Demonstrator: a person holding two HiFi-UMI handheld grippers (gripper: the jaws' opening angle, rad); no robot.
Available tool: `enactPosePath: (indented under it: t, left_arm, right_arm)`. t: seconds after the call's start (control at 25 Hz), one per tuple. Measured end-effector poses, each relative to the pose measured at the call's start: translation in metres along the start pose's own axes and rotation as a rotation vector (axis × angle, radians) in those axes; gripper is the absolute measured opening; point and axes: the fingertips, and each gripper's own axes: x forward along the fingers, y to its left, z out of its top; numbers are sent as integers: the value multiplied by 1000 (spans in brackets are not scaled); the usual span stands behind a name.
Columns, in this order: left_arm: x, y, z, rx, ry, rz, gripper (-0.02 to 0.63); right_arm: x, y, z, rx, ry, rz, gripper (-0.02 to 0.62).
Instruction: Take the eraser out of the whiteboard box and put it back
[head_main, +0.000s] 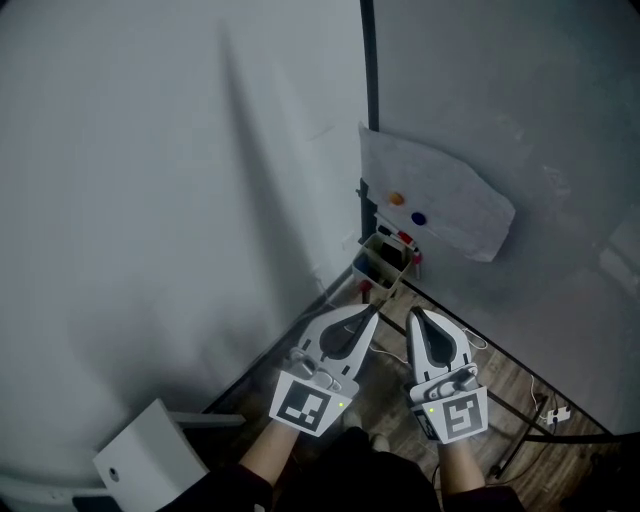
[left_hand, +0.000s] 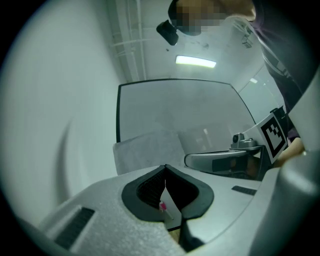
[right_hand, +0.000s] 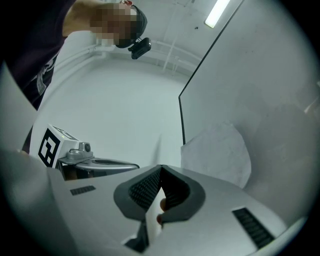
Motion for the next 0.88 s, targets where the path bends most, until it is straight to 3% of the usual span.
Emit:
enactPosePath:
  t: [0.4, 0.88]
  left_arm:
    - [17, 14, -23, -34, 3, -60, 5]
    - [48, 26, -59, -104, 75, -17, 5]
  right_arm:
    - [14, -11, -22, -3, 39, -68, 3]
    - [29, -50, -46, 38, 75, -70, 2]
